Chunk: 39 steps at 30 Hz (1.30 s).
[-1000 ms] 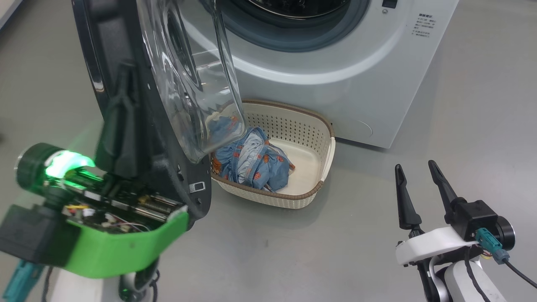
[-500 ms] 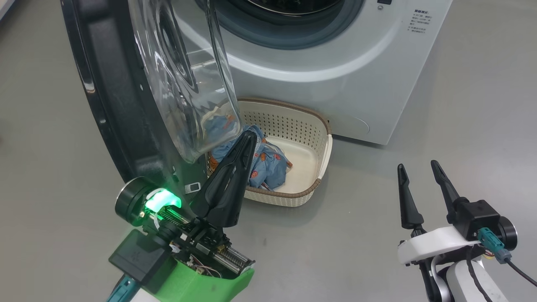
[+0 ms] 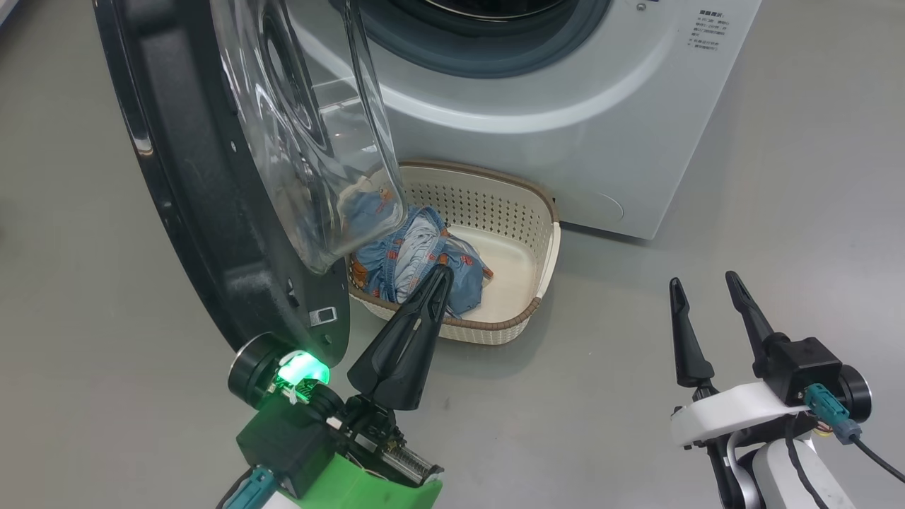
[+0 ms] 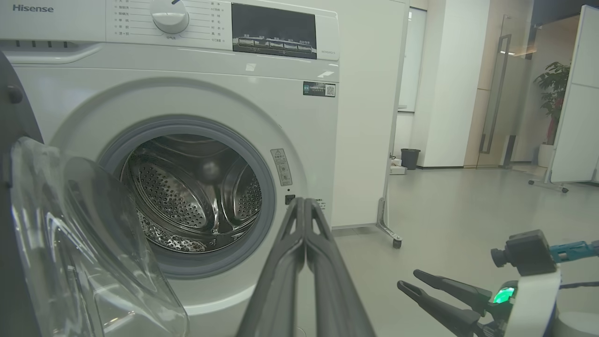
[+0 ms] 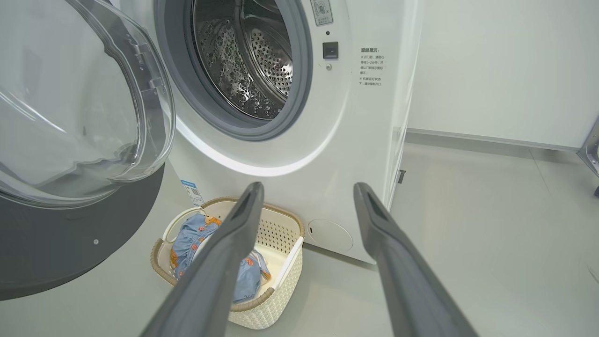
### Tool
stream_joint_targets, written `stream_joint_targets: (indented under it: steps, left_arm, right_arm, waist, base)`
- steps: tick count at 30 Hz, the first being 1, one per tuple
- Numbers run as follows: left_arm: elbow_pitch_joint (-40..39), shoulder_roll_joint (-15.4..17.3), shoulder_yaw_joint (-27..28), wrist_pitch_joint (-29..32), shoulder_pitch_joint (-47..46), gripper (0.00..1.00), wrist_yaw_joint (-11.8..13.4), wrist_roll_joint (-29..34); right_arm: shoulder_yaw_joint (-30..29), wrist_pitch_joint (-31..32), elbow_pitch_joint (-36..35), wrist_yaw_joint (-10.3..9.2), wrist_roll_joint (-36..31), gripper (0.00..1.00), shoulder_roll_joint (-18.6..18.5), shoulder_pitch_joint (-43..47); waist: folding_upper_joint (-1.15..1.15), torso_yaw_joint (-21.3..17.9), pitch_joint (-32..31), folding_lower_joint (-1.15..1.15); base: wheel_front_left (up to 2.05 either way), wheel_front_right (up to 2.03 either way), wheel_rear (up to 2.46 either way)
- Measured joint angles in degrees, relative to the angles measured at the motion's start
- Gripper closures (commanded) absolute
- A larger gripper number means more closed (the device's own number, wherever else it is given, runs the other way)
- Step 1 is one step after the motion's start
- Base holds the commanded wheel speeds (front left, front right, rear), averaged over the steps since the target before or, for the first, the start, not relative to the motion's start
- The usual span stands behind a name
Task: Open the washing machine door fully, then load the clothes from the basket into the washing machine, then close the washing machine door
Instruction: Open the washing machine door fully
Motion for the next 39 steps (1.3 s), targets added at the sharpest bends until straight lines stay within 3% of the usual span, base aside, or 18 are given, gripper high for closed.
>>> stream_joint_targets:
  steps: [12,39]
  left_arm:
    - [3.72,0.05,0.42,0.0,3.25,1.0,-0.05,0.14]
    - [17.29,-0.16,14.26,0.05,5.01,1.0,-0.07,-3.2]
  right_arm:
    - [-0.74,0.0,0.13,0.75,-0.21,0.0,0.4,0.0]
    - [-2.04,0.0,0.78,2.01,-1.11,0.0,0.99,0.0]
  waist:
    - [0.0,0.46,0.26,0.0]
    - [0.0,0.39,0.17,0.0]
  base:
    - [0.0,0.0,0.0]
    - [0.0,0.0,0.0]
